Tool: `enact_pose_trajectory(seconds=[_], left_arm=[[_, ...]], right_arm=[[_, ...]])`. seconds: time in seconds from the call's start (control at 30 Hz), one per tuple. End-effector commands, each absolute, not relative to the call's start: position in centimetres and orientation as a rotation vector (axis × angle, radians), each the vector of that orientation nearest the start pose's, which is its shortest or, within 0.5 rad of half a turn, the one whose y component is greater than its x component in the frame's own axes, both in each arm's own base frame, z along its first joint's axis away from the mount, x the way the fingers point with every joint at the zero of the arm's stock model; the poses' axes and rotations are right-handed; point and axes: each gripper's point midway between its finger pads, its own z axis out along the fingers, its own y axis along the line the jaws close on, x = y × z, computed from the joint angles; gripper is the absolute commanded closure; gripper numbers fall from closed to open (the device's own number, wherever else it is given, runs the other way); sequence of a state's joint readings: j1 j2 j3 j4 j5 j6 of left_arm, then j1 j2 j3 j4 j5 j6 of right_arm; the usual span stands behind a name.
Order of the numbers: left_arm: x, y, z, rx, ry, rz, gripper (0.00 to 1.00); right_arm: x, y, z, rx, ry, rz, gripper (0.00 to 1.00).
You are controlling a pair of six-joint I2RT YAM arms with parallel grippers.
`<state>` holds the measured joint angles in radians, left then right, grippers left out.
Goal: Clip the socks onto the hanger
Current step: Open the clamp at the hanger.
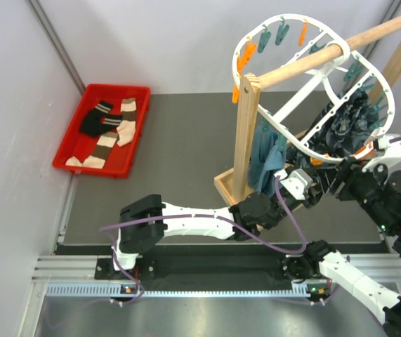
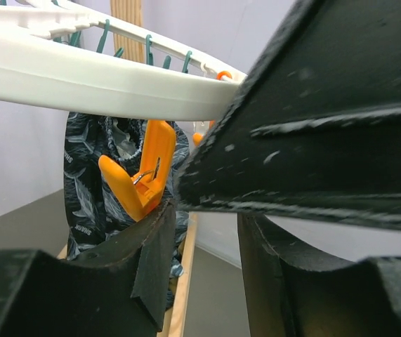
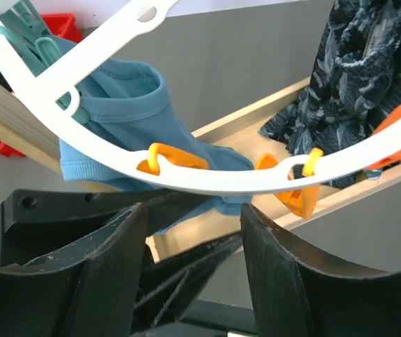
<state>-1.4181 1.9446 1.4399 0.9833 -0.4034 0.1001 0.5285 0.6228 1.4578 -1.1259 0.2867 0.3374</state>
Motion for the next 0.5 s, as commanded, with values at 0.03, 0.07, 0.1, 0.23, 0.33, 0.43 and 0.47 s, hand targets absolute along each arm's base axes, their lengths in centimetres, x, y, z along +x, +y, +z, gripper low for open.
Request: enact_pose_trajectory(seconds=[0.03, 0.07, 0.1, 0.23, 0.33, 0.43, 0.47], left_arm=[[15.7, -55.8, 39.2, 0.445, 1.009, -1.008, 0.55], [15.6, -55.8, 39.1, 0.449, 1.008, -1.012, 0.56], [15.4, -55.6, 39.2, 0.453, 1.005, -1.023, 0.56], [14.9, -55.3, 39.4, 0.463, 0.997, -1.049, 0.57], [14.6, -54.9, 39.4, 0.466, 0.996, -1.068, 0.57], [14.4, -54.5, 39.4, 0.469, 1.002, -1.083, 0.57], [14.3, -54.4, 39.2, 0.471, 1.004, -1.085, 0.58]], right_arm=[[16.3, 5.3, 39.5, 0.052, 1.789, 0.373, 0.45], [16.6, 5.4, 39.8, 0.057, 1.764, 0.384, 0.46], [16.7, 5.5, 39.9, 0.061, 1.751, 0.389, 0.46], [17.2, 5.5, 40.0, 0.08, 1.692, 0.405, 0.49], [17.6, 5.4, 40.1, 0.105, 1.668, 0.401, 0.51], [18.0, 5.3, 39.9, 0.124, 1.661, 0.391, 0.57], [18.0, 5.3, 40.0, 0.126, 1.654, 0.397, 0.58]])
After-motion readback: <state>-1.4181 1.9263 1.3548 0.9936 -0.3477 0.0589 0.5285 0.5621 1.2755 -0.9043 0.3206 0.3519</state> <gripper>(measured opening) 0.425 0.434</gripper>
